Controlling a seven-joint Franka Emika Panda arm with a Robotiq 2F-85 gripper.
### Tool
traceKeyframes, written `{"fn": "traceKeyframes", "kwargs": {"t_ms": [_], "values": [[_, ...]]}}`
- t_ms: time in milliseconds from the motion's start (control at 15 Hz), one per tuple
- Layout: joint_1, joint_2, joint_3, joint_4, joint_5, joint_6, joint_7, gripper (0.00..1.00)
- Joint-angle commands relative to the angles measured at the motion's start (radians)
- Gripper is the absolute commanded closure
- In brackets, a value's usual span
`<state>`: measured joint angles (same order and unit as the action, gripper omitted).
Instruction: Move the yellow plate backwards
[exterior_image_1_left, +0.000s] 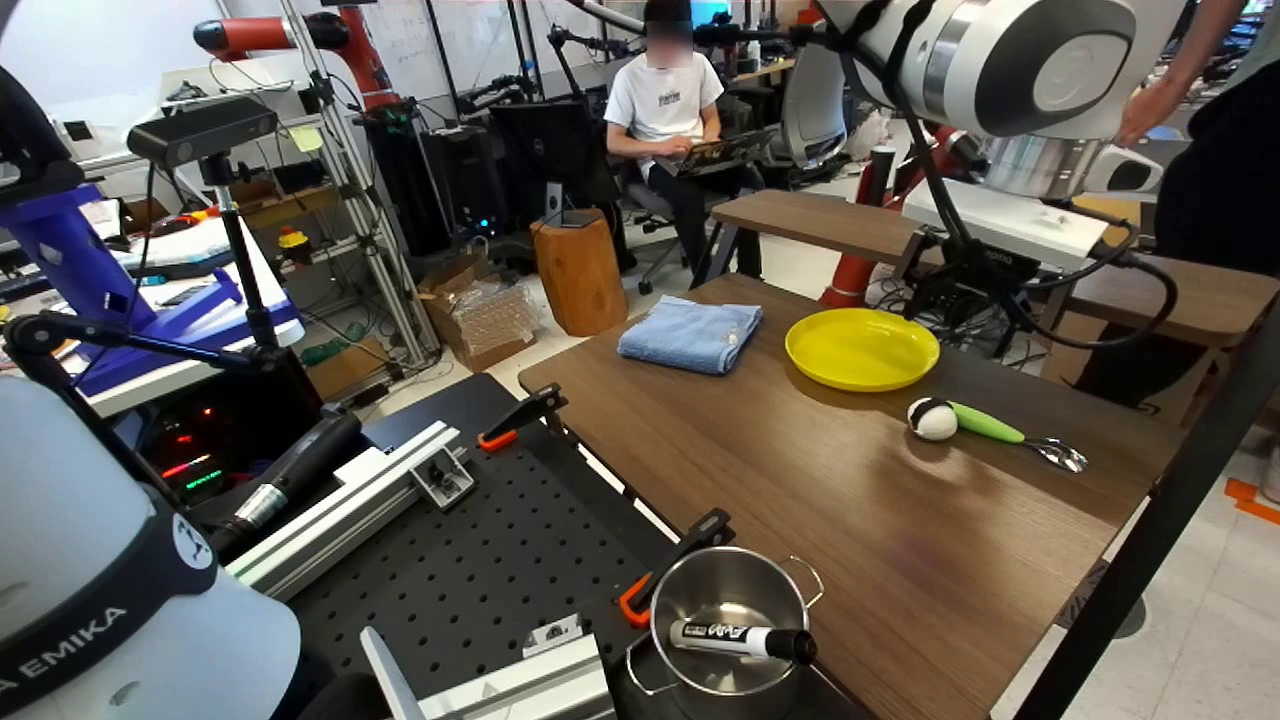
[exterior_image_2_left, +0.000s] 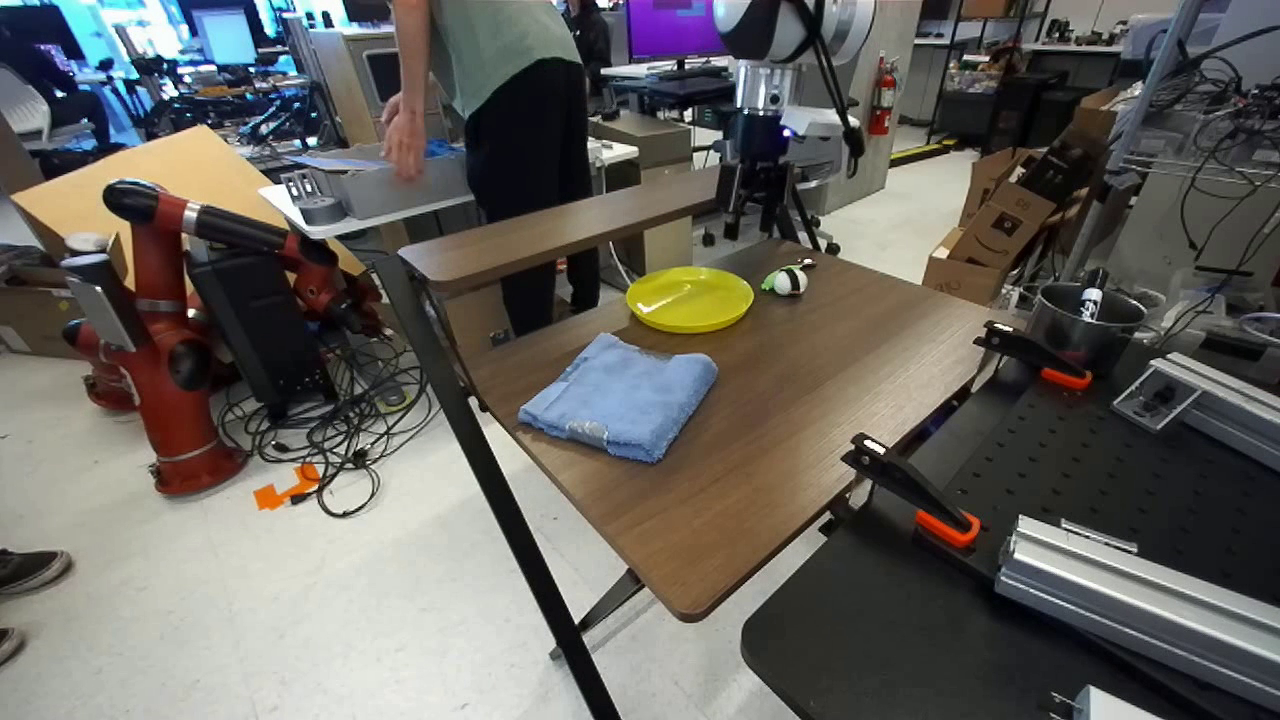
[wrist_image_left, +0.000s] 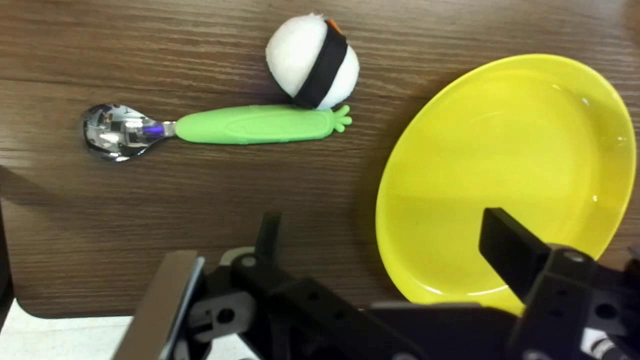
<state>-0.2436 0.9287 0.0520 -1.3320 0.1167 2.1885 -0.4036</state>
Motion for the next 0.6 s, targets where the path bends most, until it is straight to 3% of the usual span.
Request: {"fn": "traceKeyframes", "kwargs": {"t_ms": [0,67,133,533], "values": [[-0.02,-0.129,0.015,-0.162,-0.003,0.017,-0.058,0.0],[-0.025,-0.156,0.02,-0.194,0.004,0.014,-0.073,0.0],[-0.009,-0.081,0.004,-0.089,-0.002,-0.003,-0.035,0.0],[-0.009,-0.085,0.003,-0.1,-0.002,-0.002,-0.037,0.0]]}}
